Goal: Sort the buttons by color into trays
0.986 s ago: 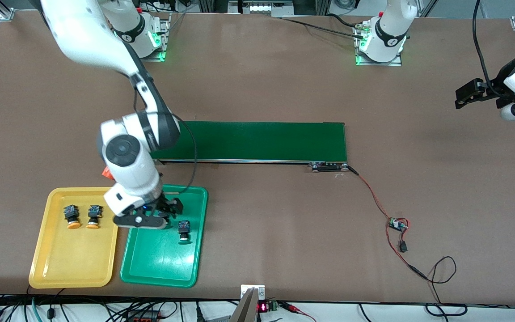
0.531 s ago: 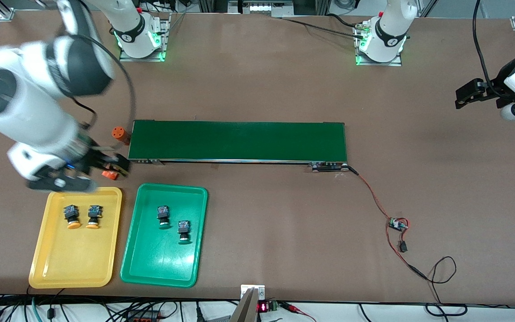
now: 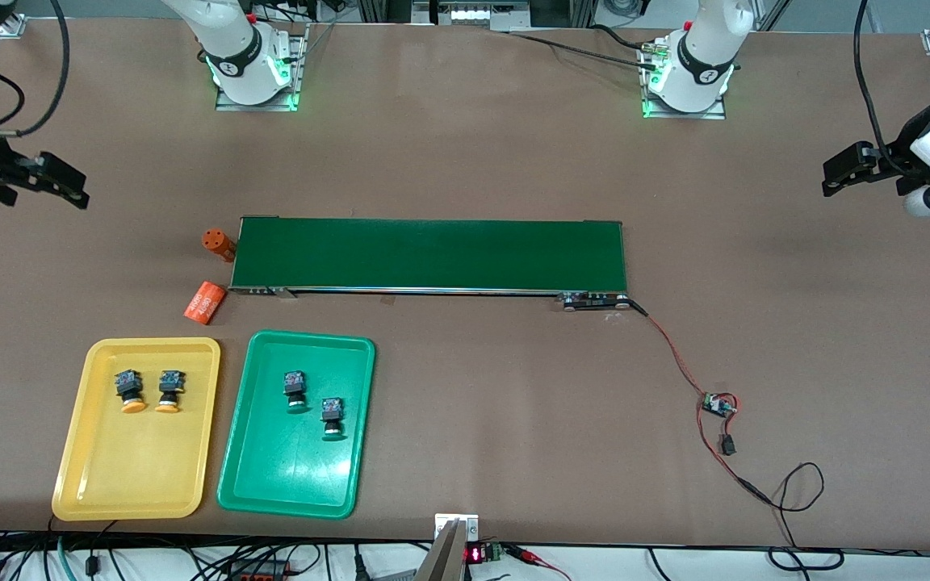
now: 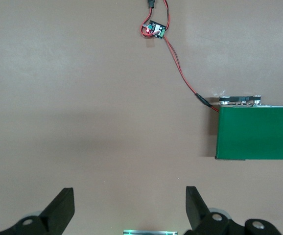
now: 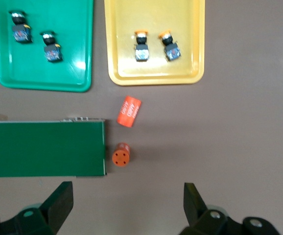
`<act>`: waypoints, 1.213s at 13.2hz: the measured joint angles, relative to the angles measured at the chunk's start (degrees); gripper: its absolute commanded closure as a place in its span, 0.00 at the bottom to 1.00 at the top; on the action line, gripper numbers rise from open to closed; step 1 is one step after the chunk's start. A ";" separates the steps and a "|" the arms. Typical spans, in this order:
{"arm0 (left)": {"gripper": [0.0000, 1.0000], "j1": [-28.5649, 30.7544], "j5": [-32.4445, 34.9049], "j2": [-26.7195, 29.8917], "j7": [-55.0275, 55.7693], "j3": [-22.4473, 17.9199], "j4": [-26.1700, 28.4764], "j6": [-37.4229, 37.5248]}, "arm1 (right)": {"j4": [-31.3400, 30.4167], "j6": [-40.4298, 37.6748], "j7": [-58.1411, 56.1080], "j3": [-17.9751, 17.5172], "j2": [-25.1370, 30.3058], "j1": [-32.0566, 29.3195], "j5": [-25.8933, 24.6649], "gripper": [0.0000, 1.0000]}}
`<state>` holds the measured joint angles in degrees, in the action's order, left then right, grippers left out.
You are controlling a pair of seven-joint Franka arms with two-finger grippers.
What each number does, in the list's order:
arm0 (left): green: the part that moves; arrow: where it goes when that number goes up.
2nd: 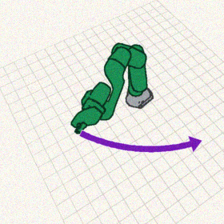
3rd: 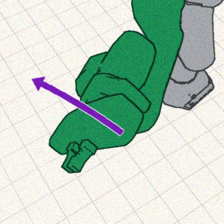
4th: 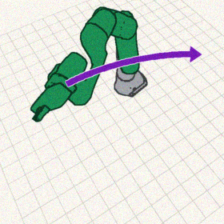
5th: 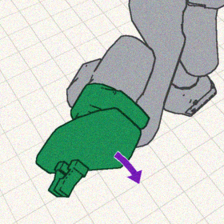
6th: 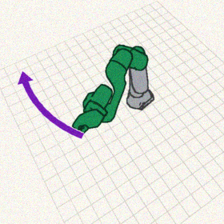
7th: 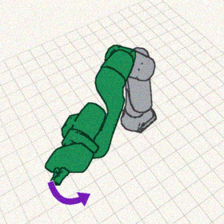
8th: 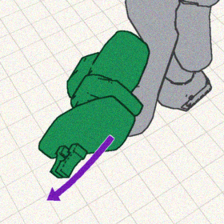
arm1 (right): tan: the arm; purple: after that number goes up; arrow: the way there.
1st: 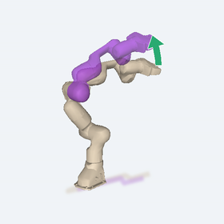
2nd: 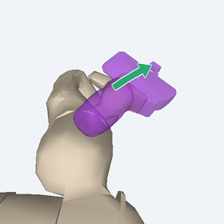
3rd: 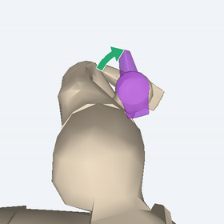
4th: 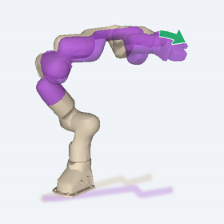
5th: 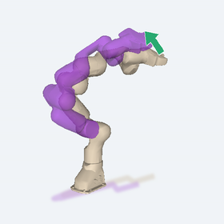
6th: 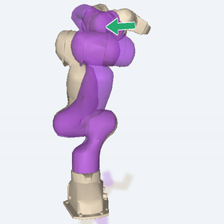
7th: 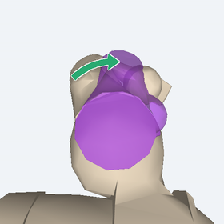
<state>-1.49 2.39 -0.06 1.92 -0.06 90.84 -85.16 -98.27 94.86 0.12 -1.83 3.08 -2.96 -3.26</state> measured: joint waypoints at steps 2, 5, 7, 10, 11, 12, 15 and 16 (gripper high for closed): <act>0.00 0.00 0.00 0.00 0.00 0.00 0.00 0.00 | -1.02 -0.37 -0.48 -1.74 0.40 -2.08 0.00 0.00; 0.00 0.00 0.00 0.00 0.00 0.00 0.00 0.00 | -1.41 -0.71 -0.50 -2.42 -0.08 -2.11 -0.01 0.00; 0.00 0.00 0.00 0.00 0.00 0.00 0.00 0.00 | -1.41 -2.11 -0.41 -2.86 -0.30 -1.62 -0.01 0.00; 0.00 0.01 0.00 -0.01 0.00 -0.01 0.00 0.00 | -1.38 -3.14 2.07 -3.29 -0.39 -1.01 -0.01 0.00; 0.00 0.01 0.00 -0.01 0.00 -0.01 0.00 0.01 | -1.37 -4.19 2.39 -3.26 -0.40 -1.03 -0.01 0.00; 0.00 0.01 0.00 -0.01 0.00 -0.01 0.00 0.01 | -1.37 -4.80 2.67 -3.23 -0.40 -1.04 -0.01 0.00; 0.00 0.01 0.00 -0.01 0.00 -0.01 0.00 0.01 | -1.37 -5.02 3.30 -3.22 -0.40 -1.04 -0.01 0.00; 0.00 0.02 0.00 -0.01 0.00 -0.01 0.00 0.01 | -1.37 -5.05 3.37 -3.22 -0.40 -1.04 -0.01 0.00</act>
<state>-1.47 2.39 -0.07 1.92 -0.07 90.84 -85.15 -99.64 89.81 3.49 -5.04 2.68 -4.00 -3.27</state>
